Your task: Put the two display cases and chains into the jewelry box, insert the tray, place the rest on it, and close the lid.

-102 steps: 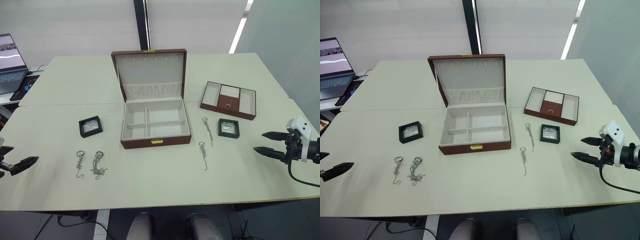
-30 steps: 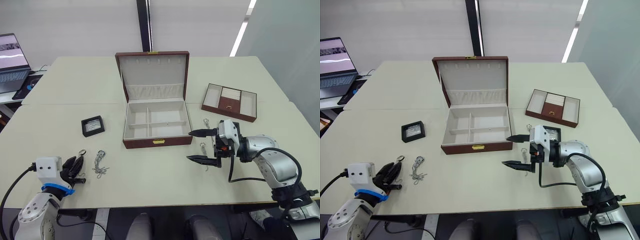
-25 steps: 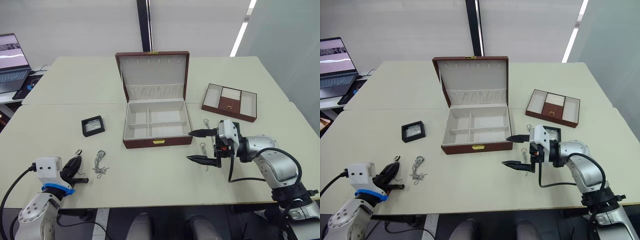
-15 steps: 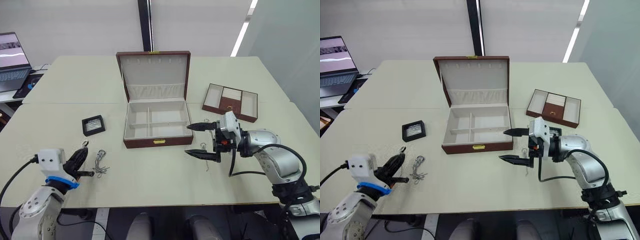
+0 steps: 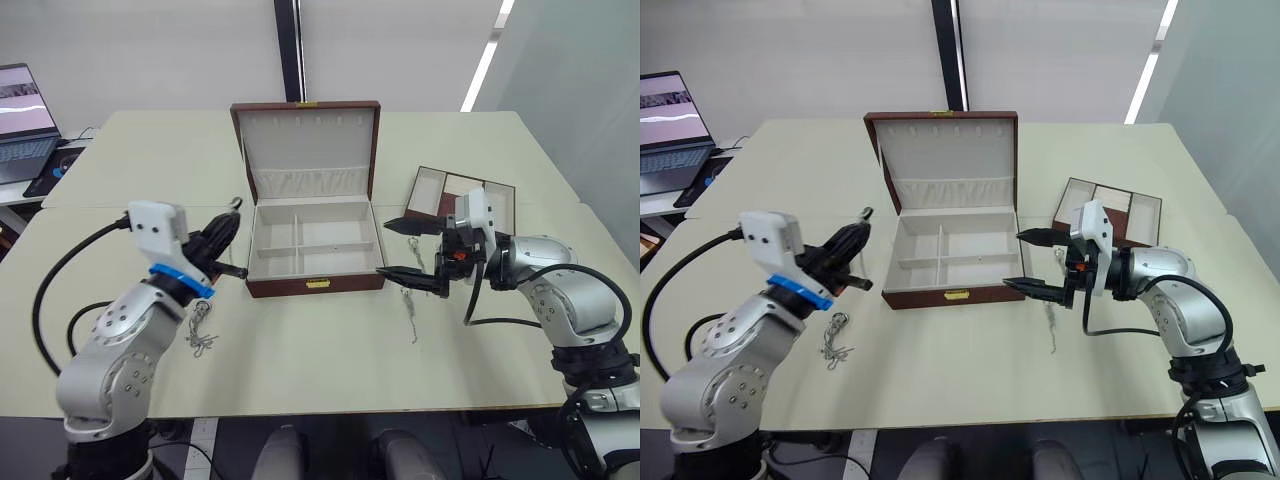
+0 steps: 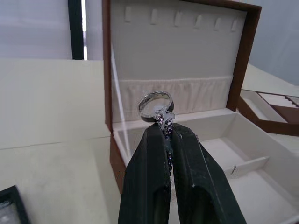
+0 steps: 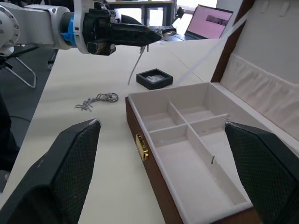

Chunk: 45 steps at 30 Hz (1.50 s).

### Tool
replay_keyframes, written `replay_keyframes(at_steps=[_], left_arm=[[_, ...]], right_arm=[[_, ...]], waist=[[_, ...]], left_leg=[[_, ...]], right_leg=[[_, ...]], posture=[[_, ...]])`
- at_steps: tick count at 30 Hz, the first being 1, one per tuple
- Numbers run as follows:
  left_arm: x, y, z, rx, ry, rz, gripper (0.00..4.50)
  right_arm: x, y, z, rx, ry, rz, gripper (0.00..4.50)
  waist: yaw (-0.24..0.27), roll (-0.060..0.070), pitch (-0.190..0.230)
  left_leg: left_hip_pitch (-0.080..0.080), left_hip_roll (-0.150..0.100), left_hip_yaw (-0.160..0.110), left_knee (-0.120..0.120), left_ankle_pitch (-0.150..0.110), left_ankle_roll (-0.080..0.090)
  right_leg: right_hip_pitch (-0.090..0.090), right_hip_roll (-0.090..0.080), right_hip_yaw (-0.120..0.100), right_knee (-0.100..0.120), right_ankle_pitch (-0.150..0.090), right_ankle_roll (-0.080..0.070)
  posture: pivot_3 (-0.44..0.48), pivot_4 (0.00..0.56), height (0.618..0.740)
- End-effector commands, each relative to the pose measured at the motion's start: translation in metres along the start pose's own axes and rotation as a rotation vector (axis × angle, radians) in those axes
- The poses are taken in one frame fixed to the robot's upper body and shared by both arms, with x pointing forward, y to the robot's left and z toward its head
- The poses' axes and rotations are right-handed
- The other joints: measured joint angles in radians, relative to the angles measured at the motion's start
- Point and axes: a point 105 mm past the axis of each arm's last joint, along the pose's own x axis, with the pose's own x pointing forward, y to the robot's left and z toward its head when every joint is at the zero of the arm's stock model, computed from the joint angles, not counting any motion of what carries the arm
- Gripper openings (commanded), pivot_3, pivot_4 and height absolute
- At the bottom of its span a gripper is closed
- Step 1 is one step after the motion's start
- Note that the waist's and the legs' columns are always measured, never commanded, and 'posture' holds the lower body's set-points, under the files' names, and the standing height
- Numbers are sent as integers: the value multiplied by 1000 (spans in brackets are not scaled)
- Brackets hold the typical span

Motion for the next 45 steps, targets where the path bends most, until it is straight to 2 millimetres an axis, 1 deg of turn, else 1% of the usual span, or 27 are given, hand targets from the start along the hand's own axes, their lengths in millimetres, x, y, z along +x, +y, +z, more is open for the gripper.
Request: replay_keyframes(at_steps=[1,3,7,9,12,18,27,35,37,38,45], left_arm=[[17,-11,-6,25,9,-24,16],[28,-15,-10,32,12,-31,16],[53,-10,-13,66,-1,14,16],[62,-5,-14,80,-8,40,16],[71,0,-15,81,-20,54,16],[75,8,-21,95,-8,66,16],[74,5,-28,90,-1,64,16],[72,7,-27,97,-11,78,16],[72,5,-28,92,-11,72,566],[71,4,-28,91,-10,70,739],[72,-2,-29,86,-10,43,2881]], right_arm=[[-8,-12,9,-28,-23,-91,4500],[-11,-17,8,-30,-20,-130,4500],[-16,-25,6,-28,-21,-194,4500],[-17,-26,6,-27,-24,-213,4500],[-18,-27,4,-33,-11,-231,4500],[-20,-27,5,-30,-15,-247,4500],[-20,-25,2,-21,-9,-250,4500],[-20,-25,1,-17,-4,-246,4500],[-19,-25,1,-16,-3,-245,4500],[-19,-25,1,-16,-2,-244,4500],[-17,-25,3,-17,-6,-238,4500]], waist=[[-1,0,0],[-1,0,0],[2,0,0],[2,0,0],[1,0,0],[1,0,0],[3,0,0],[3,0,0],[4,0,0],[4,0,0],[4,0,0]], left_leg=[[0,0,0,0,0,0],[-1,0,0,0,0,0],[-1,0,0,-1,0,0],[-1,0,0,-1,0,0],[-2,0,0,-1,0,0],[-3,0,0,-2,0,-1],[-3,0,0,-1,0,-1],[-3,0,0,-1,0,-1],[-4,0,0,-1,0,-1],[-4,0,0,-1,0,-1],[-4,0,0,-1,0,-1]], right_leg=[[0,0,0,-1,0,0],[0,0,0,-2,0,0],[0,0,0,-3,0,0],[0,0,0,-3,0,0],[0,0,0,-4,0,0],[0,0,-1,-7,0,1],[0,0,-1,-8,1,2],[0,0,-1,-8,1,2],[0,0,-1,-8,1,2],[0,0,-1,-8,1,2],[0,0,-1,-8,1,2]], posture=[[0,150,740],[0,150,740],[0,150,740],[0,150,740],[0,150,740],[0,150,740],[0,150,740],[0,150,740],[0,150,740],[0,150,740],[0,150,740]])
